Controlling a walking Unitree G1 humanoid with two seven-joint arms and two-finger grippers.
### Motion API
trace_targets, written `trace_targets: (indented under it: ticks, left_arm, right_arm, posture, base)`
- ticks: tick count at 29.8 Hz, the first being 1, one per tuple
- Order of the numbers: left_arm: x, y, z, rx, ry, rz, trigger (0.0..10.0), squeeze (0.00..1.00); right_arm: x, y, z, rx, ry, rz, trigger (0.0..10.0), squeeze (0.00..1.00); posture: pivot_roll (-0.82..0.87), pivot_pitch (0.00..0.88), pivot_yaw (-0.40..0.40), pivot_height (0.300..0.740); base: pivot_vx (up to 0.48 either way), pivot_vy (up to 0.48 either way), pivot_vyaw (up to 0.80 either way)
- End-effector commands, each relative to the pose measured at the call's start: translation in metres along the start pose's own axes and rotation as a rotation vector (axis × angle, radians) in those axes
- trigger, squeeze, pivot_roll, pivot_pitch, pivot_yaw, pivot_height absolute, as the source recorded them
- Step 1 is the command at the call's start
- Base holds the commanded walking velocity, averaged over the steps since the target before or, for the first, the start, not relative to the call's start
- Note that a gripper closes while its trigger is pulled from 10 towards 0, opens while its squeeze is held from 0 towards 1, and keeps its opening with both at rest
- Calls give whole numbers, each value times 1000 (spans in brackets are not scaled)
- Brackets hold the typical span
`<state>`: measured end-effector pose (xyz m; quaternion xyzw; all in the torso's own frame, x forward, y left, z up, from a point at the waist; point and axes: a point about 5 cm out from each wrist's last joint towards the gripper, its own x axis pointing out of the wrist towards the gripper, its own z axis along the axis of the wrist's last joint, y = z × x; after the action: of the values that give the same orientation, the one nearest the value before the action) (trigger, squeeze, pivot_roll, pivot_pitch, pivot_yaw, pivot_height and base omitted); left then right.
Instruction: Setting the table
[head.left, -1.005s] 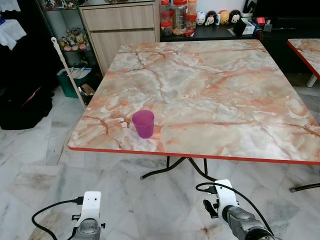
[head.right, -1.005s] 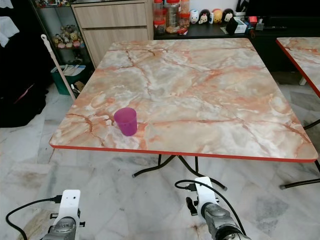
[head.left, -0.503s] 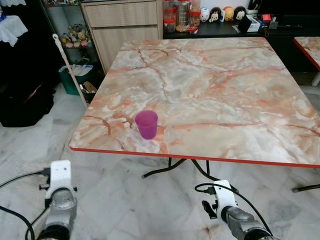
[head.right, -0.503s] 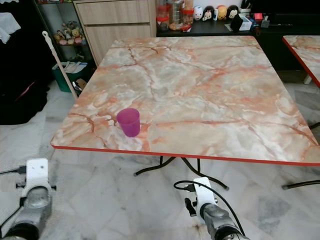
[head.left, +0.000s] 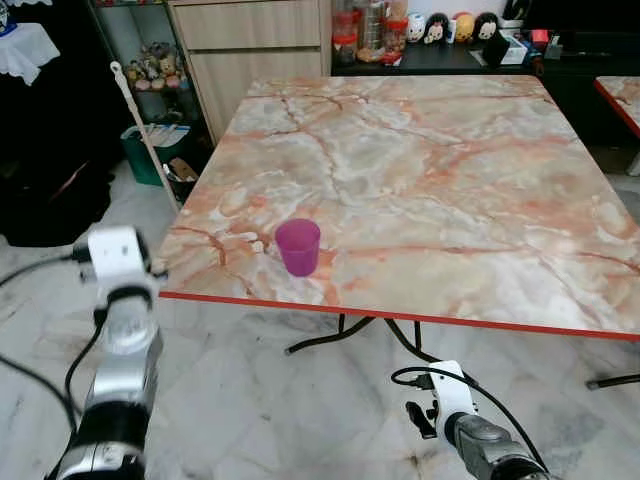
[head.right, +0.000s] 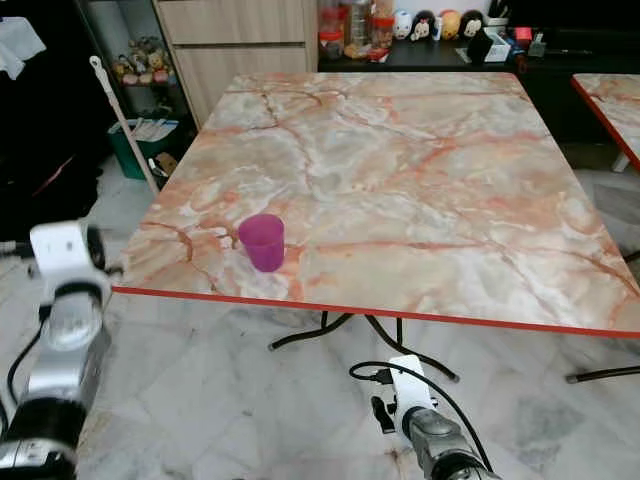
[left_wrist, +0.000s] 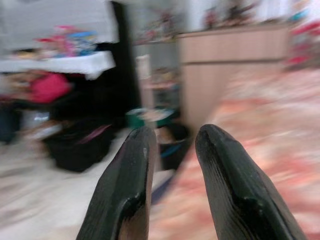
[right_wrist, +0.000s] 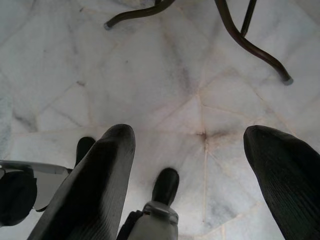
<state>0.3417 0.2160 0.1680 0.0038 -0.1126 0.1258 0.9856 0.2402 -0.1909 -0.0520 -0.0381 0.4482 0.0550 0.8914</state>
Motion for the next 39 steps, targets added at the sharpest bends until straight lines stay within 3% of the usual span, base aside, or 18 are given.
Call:
trace_targets:
  ticks: [1,3,6,10,13,17,29,39]
  left_arm:
    - [4,-15,7,-90,18,-71,10000,0]
    - [9,-31,17,-137,22,-152,10000,0]
    - [17,-50,24,-122,73,-230,10000,0]
    - [32,-60,18,-207,214,-174,10000,0]
    - [34,-64,19,-208,225,-188,10000,0]
    - [35,-81,17,-219,346,-324,10000,0]
    - [33,-101,18,-157,459,-517,10000,0]
    - [30,-109,13,-40,472,-567,10000,0]
  right_arm:
    - [0,2,-1,-7,7,5,10000,0]
    - [0,2,-1,-7,7,5,10000,0]
    - [0,1,0,-7,6,5,10000,0]
    - [0,2,1,-3,5,5,10000,0]
    - [0,2,1,-1,4,5,10000,0]
    - [1,2,2,3,1,4,10000,0]
    - [1,2,3,0,0,5,10000,0]
    - [1,3,3,1,-1,6,10000,0]
  posture:
    - [3,37,67,740]
    - [3,37,67,740]
    - [7,44,68,740]
    - [1,50,73,740]
    - [-1,52,73,740]
    - [4,58,76,740]
    - [6,61,78,740]
    - [9,63,84,740]
  base:
    - [0,0,0]
    - [0,0,0]
    - [0,0,0]
    - [0,0,0]
    - [0,0,0]
    - [0,0,0]
    - [0,0,0]
    - [0,0,0]
